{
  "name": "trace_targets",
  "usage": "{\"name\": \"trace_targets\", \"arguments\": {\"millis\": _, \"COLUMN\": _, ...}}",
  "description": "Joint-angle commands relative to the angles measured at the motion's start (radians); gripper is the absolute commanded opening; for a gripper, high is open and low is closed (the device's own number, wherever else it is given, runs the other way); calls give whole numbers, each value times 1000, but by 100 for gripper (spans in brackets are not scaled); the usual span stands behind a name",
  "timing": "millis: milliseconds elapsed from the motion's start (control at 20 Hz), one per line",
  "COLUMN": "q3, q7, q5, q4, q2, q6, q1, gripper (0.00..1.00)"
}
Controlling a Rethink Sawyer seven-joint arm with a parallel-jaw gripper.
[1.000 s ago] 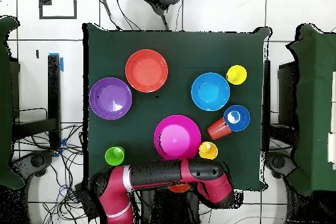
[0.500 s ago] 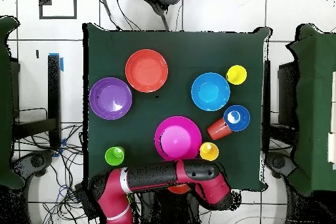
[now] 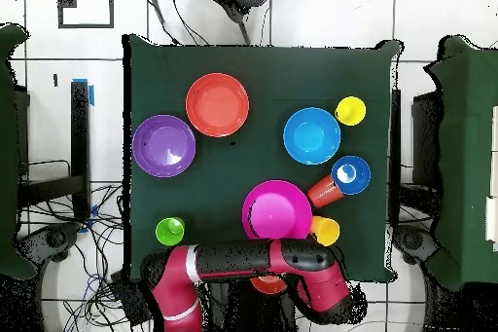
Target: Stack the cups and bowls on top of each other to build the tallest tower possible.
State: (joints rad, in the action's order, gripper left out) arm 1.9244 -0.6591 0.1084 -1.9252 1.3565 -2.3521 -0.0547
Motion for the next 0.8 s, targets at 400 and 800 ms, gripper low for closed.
{"name": "trace_targets", "arguments": {"millis": 400, "q3": 11, "q7": 454, "q5": -143, "q4": -40, "q2": 38, "q6": -122, "q1": -107, "gripper": 100}}
{"name": "trace_targets", "arguments": {"millis": 800, "q3": -10, "q7": 432, "q5": -132, "q4": 10, "q2": 22, "q6": -125, "q1": -101, "gripper": 100}}
